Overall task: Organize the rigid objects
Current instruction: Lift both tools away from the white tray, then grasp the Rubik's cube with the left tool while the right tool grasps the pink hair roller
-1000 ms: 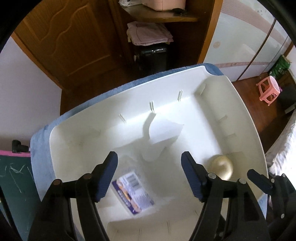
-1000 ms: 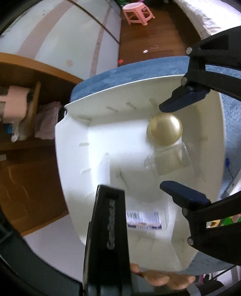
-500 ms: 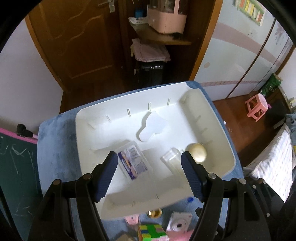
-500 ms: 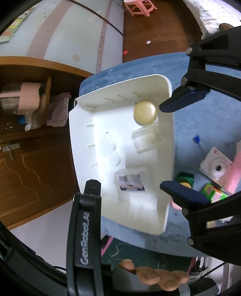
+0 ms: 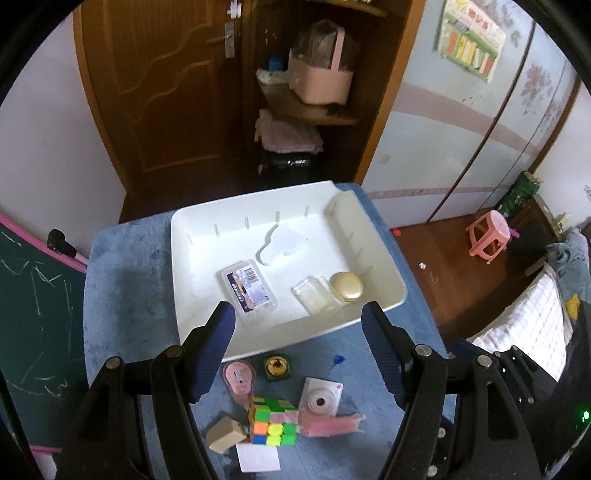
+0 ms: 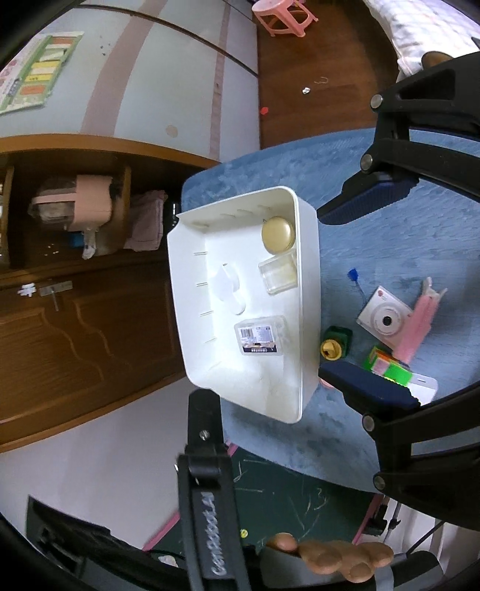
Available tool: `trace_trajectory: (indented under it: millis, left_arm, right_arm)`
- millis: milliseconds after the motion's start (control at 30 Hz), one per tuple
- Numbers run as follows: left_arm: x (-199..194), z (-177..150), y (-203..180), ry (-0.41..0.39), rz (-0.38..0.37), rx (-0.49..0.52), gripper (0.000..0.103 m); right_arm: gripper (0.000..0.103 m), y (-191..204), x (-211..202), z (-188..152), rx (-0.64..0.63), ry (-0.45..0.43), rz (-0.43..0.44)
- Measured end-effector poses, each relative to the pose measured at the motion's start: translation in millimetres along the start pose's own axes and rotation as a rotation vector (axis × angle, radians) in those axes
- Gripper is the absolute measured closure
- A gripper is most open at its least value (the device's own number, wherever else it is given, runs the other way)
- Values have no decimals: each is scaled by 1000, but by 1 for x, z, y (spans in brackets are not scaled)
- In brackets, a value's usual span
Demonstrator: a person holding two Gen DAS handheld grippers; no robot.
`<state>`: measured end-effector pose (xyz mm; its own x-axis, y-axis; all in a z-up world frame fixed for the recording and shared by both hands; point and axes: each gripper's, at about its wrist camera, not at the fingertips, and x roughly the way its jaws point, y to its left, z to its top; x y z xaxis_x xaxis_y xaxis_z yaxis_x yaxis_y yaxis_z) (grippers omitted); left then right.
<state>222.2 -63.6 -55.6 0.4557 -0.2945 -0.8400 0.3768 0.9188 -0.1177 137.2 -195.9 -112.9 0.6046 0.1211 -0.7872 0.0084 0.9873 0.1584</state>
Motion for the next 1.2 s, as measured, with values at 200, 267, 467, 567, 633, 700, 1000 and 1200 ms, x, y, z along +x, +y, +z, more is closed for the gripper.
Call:
trace_trajectory:
  millis: [200, 267, 467, 567, 633, 700, 1000, 1200]
  left_arm:
    - [-35, -17, -13, -69, -11, 8, 29]
    - [-44, -23, -17, -85, -13, 14, 29]
    - [-66, -43, -24, -117, -5, 17, 29]
    - [-70, -53, -25, -130, 15, 26, 29]
    - [-70, -60, -24, -130, 32, 26, 29]
    - [-70, -67, -21, -125, 43, 19, 29]
    - [-53, -96, -5, -51, 89, 1, 29]
    - [-29, -120, -4, 32, 111, 37, 29]
  right_arm:
    - [26, -5, -27, -13, 0, -35, 15]
    - [26, -7, -33, -18, -1, -42, 19]
    - [26, -17, -44, -34, 2, -43, 21]
    - [26, -23, -45, -40, 15, -34, 25]
    - [26, -27, -44, -45, 21, -25, 26]
    - [26, -31, -44, -50, 27, -16, 25]
    - [26, -33, -36, -75, -11, 17, 37]
    - [26, -23, -21, -89, -66, 41, 56]
